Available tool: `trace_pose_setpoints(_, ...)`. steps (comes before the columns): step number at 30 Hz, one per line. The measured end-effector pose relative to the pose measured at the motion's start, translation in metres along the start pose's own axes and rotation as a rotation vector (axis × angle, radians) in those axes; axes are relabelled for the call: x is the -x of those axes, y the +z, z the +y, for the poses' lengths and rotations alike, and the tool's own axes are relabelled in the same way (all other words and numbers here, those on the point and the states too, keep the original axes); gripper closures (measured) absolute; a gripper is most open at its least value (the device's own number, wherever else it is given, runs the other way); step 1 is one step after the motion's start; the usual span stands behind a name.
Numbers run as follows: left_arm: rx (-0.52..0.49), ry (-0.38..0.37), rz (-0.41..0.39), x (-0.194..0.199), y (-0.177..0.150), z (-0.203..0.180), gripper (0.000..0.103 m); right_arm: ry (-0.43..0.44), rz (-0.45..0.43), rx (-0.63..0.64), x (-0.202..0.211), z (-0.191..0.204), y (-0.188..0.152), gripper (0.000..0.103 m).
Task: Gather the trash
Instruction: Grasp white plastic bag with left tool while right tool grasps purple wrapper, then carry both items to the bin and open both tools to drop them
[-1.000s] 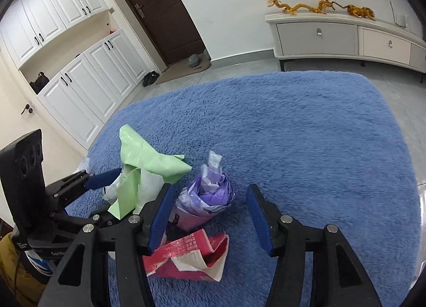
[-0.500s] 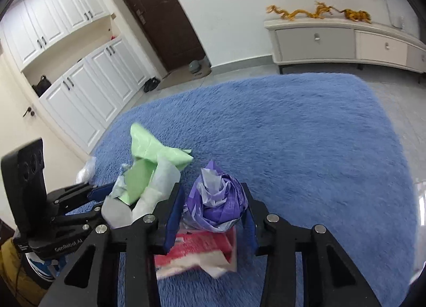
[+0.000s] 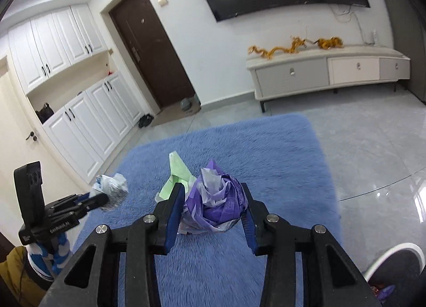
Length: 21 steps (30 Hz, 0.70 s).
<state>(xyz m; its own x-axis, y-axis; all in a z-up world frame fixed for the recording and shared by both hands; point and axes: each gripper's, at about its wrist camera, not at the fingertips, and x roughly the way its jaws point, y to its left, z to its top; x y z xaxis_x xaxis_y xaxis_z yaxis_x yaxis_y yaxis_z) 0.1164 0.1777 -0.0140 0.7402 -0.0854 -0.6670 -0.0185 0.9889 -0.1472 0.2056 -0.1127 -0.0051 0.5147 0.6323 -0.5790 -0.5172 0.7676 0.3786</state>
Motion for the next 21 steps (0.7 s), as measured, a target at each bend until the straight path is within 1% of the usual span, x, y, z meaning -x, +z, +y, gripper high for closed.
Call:
trace_pose_setpoints(5,-0.049,-0.028,-0.034,0.019,0.016,-0.045,0.077,-0.049,-0.072,-0.011,0.055,-0.025,-0.004,0.065)
trace_pose_setpoints(10,-0.118,-0.094,-0.022,0.011,0.025,-0.108,0.077,-0.133,-0.120,-0.052,0.104,-0.070,-0.020,0.065)
trace_pose_setpoints(12,-0.148,-0.130,-0.007,0.001,0.028,-0.136,0.077,-0.172,-0.123,-0.071,0.118,-0.089,-0.030,0.065)
trace_pose_setpoints(14,-0.184,-0.178,0.022,-0.015,0.027,-0.172,0.077,-0.219,-0.121,-0.105,0.131,-0.114,-0.042,0.065)
trace_pose_setpoints(16,-0.214,-0.219,0.052,-0.030,0.024,-0.205,0.077,-0.266,-0.112,-0.150,0.143,-0.142,-0.056,0.065)
trace_pose_setpoints(17,-0.235,-0.245,0.073,-0.040,0.021,-0.226,0.077,-0.281,-0.109,-0.168,0.147,-0.152,-0.061,0.065)
trace_pose_setpoints(21,-0.300,-0.311,0.138,-0.072,0.010,-0.287,0.077,-0.341,-0.092,-0.245,0.161,-0.194,-0.088,0.065)
